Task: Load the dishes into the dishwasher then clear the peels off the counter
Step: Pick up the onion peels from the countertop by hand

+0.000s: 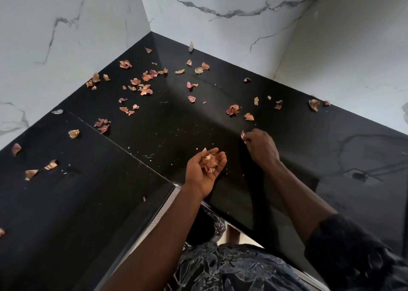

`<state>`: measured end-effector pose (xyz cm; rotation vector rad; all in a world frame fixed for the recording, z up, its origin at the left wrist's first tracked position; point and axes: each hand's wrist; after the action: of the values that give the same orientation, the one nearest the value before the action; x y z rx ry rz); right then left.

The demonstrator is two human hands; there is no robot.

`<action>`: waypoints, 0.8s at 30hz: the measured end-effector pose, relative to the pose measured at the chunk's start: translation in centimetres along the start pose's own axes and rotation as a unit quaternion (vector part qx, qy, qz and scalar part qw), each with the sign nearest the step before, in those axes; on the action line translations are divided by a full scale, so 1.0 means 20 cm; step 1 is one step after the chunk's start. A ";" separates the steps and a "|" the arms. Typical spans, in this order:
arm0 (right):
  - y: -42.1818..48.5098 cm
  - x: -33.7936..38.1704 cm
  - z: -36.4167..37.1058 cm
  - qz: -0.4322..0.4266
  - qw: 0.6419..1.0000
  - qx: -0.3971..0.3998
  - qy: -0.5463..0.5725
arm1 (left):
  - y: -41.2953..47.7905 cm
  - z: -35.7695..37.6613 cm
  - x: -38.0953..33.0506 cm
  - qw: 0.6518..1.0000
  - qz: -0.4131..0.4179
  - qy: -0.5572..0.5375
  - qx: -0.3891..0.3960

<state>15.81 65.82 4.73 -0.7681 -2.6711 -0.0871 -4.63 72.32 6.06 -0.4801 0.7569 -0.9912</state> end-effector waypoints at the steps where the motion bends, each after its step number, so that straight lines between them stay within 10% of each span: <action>1: -0.02 0.04 -0.01 0.000 1.000 -0.003 0.026 | 0.00 -0.01 0.00 1.000 -0.001 0.001 0.000; 11: -0.25 0.45 -0.15 -0.130 0.989 0.062 0.047 | 0.01 -0.01 0.00 1.000 -0.008 0.011 0.005; 19: -0.02 0.30 -0.28 -0.094 0.983 0.042 0.155 | 0.02 -0.04 -0.02 1.000 0.001 -0.015 0.021; 24: 0.32 -0.01 -0.19 0.024 0.999 0.008 0.033 | 0.01 -0.09 -0.02 1.000 0.011 -0.015 0.008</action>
<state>20.58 70.45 7.88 -0.8106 -2.5856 -0.0784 -6.00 72.72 5.03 -0.4708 0.7256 -0.9674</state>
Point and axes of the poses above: each hand's wrist, its own y-axis towards the middle knuckle, its own z-axis out of the palm, x = y × z, and after that the axes turned 1 degree about -x, right-handed
